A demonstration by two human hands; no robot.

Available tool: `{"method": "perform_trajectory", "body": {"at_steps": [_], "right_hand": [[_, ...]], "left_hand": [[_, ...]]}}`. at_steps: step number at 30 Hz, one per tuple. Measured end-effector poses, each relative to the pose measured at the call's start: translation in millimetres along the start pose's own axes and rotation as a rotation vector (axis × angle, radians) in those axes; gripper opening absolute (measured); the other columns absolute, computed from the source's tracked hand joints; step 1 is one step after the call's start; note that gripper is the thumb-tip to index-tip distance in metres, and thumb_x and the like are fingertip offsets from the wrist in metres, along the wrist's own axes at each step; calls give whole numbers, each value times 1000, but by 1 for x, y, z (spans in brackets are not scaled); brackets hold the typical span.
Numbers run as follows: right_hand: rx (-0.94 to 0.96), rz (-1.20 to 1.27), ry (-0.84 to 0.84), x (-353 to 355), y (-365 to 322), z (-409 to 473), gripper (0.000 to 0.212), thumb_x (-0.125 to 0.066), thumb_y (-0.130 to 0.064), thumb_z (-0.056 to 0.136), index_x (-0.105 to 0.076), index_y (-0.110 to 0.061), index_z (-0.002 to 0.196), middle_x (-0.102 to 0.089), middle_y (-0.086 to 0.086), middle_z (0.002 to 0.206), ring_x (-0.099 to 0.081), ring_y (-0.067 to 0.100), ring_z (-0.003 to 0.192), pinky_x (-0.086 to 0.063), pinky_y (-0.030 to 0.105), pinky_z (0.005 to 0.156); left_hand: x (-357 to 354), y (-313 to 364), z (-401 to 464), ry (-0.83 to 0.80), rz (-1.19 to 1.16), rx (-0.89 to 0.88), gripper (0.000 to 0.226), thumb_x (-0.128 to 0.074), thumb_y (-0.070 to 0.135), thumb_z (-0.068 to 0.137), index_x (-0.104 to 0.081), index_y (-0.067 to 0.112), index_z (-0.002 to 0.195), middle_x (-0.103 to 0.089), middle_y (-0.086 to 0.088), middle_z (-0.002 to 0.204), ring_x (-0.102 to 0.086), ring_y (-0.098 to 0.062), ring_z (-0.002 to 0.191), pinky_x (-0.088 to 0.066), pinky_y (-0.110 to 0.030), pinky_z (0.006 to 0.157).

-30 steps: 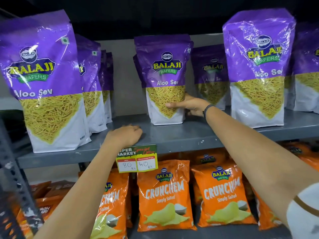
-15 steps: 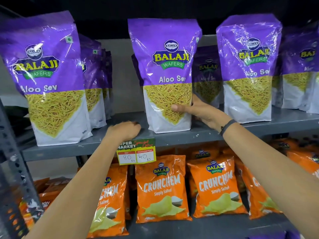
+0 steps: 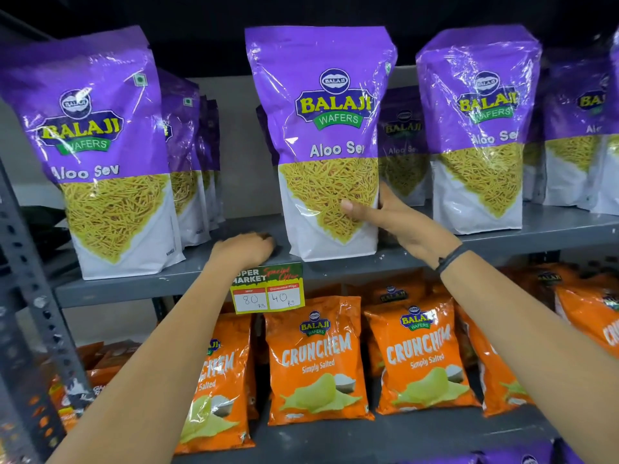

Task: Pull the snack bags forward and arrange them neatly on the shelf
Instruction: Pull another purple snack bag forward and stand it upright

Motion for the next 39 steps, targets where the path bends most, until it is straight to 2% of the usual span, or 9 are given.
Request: {"method": "perform_trajectory", "body": {"at_steps": [5,8,13,18,23,28,32,37,39], "right_hand": [[27,-59,-28,0,3,-7,127,-85,-56,48,-13,-29,149,-38,-11,146,-40,2,130,-33,21,108],[29,-63,-2,2,5,-5,102,-82,-22,68,-18,-23,147,-42,-8,141,-42,4,126,-36,21,106],[5,-50,-2,4,10,3,89,-79,-13,70,-25,-22,141,-46,-4,138,-45,9,126,-40,16,96],[-24,-35,-8,0,12,8,102,-85,-35,53,-27,-25,137,-49,-8,133,-49,6,122,-41,14,93],[-56,-34,10,-2,16,16,90,-81,-15,68,-26,-18,140,-48,-2,136,-46,14,127,-39,26,103],[-81,-37,-8,-5,17,21,106,-84,-37,47,-27,-21,135,-48,-4,131,-47,12,126,-40,25,99],[-75,-23,-9,-4,20,25,89,-82,-19,65,-28,-18,136,-49,-5,129,-46,13,125,-39,23,98],[-87,-34,-9,-6,20,26,122,-88,-56,29,-30,-25,131,-50,-10,127,-47,8,124,-39,25,102],[-67,-30,-20,-5,21,26,123,-88,-56,31,-28,-25,133,-49,-10,129,-45,11,126,-37,28,107]], "left_hand": [[2,2,-1,26,-46,46,72,-11,42,79,-43,13,137,-42,-13,150,-43,-36,133,-35,-50,110],[0,2,0,8,-19,39,75,-10,43,76,-42,17,138,-40,-11,152,-42,-33,134,-34,-51,111],[1,3,0,7,27,1,71,-12,42,77,-45,17,135,-42,-10,151,-45,-32,132,-35,-51,110],[1,2,-1,4,34,-16,65,-14,41,80,-48,13,129,-47,-13,146,-50,-33,126,-39,-52,106],[4,4,-5,-3,34,-22,67,-13,39,76,-50,11,125,-51,-14,141,-52,-34,121,-41,-53,103],[4,6,-5,1,57,-46,72,-12,40,73,-48,13,130,-48,-13,145,-49,-33,125,-39,-53,105],[5,7,-6,-13,76,-37,80,-9,38,67,-45,12,133,-44,-13,148,-46,-34,129,-38,-52,107],[5,7,-9,-19,94,-47,79,-9,40,67,-46,12,131,-46,-13,146,-47,-33,127,-39,-52,105],[6,7,-10,-19,67,-34,78,-9,41,68,-47,14,131,-47,-12,146,-47,-33,127,-38,-52,106]]}}
Point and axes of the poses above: each hand's wrist, its own z-axis towards the middle knuckle, its own x-axis out of the back of the hand, y = z × x, the point moved 4 cm from there along z, towards the middle knuckle
